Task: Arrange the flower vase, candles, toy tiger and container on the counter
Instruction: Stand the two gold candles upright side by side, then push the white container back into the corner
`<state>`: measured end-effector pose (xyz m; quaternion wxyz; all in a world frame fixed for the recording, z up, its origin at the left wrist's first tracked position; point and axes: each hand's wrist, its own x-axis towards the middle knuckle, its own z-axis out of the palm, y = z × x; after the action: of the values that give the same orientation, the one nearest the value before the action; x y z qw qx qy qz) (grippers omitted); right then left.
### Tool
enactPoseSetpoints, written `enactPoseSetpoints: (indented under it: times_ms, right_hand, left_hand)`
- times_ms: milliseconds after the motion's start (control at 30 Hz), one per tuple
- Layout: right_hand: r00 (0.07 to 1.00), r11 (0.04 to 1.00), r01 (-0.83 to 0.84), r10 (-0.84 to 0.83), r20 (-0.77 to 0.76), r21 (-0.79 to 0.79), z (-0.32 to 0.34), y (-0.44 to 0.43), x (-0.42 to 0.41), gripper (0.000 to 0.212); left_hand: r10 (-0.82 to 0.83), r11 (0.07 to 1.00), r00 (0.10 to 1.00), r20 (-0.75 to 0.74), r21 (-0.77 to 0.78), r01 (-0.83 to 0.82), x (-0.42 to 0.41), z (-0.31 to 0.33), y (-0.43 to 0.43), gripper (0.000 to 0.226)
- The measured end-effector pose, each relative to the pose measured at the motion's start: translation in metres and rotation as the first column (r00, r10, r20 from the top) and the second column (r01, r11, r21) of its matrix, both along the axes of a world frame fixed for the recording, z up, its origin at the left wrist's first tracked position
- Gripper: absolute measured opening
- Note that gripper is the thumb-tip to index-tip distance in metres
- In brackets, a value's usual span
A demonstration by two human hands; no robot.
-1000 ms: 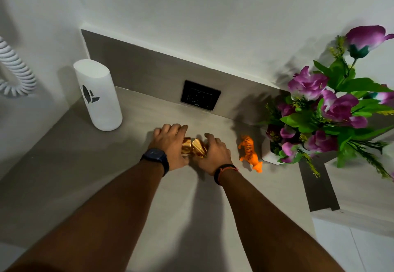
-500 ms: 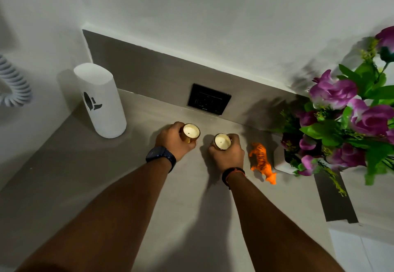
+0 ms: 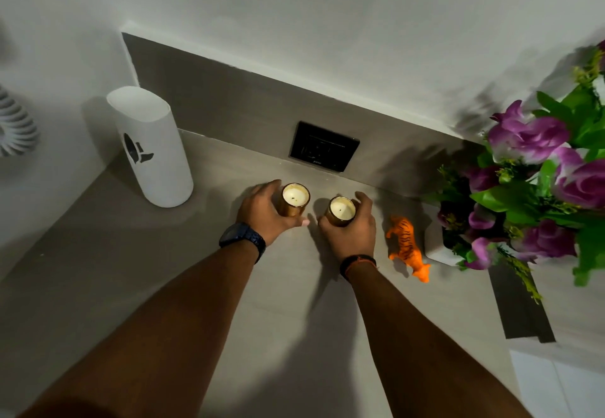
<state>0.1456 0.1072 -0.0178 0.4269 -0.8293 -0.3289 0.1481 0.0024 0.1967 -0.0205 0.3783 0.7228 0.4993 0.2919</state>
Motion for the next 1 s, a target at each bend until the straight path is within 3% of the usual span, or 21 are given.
enactPoseSetpoints:
  times_ms: [100,200,367,467,633,800,1000]
  right_hand:
    - [0.940,0.987,-0.010,-0.045,0.338,0.159,0.015,-0.004,-0.017,0.072]
    - [0.832,0.950,-0.250,0.113,0.544,0.185,0.020,-0.002,-0.050,0.063]
    - [0.683,0.801,-0.594,0.549,0.482,-0.070,0.007,0.014,-0.095,0.057]
    - [0.601,0.694,-0.663,0.716,0.354,-0.279,-0.012,0.023,-0.106,0.069]
    - [0.574,0.684,-0.573,0.728,0.374,-0.451,-0.037,0.032,-0.120,0.080]
    - [0.557,0.696,-0.548,0.718,0.418,-0.464,-0.040,0.040,-0.125,0.082]
    - [0.559,0.702,-0.552,0.712,0.425,-0.450,-0.041,0.040,-0.124,0.080]
  left_hand:
    - [0.133,0.991,0.990,0.048,-0.017,-0.132,-0.020,-0.001,-0.005,0.073]
    - [0.341,0.938,0.932,0.122,0.022,-0.346,-0.049,-0.004,-0.008,0.049]
    - [0.543,0.816,0.823,0.165,0.127,-0.564,-0.087,0.001,0.002,0.043]
    - [0.625,0.734,0.764,0.159,0.214,-0.644,-0.104,0.001,0.010,0.058]
    - [0.739,0.661,0.673,0.029,0.164,-0.732,-0.117,0.001,0.029,0.106]
    - [0.633,0.772,0.771,0.067,0.025,-0.636,-0.128,-0.008,0.068,0.102]
    - [0.611,0.789,0.778,0.146,-0.035,-0.613,-0.127,-0.005,0.109,0.098]
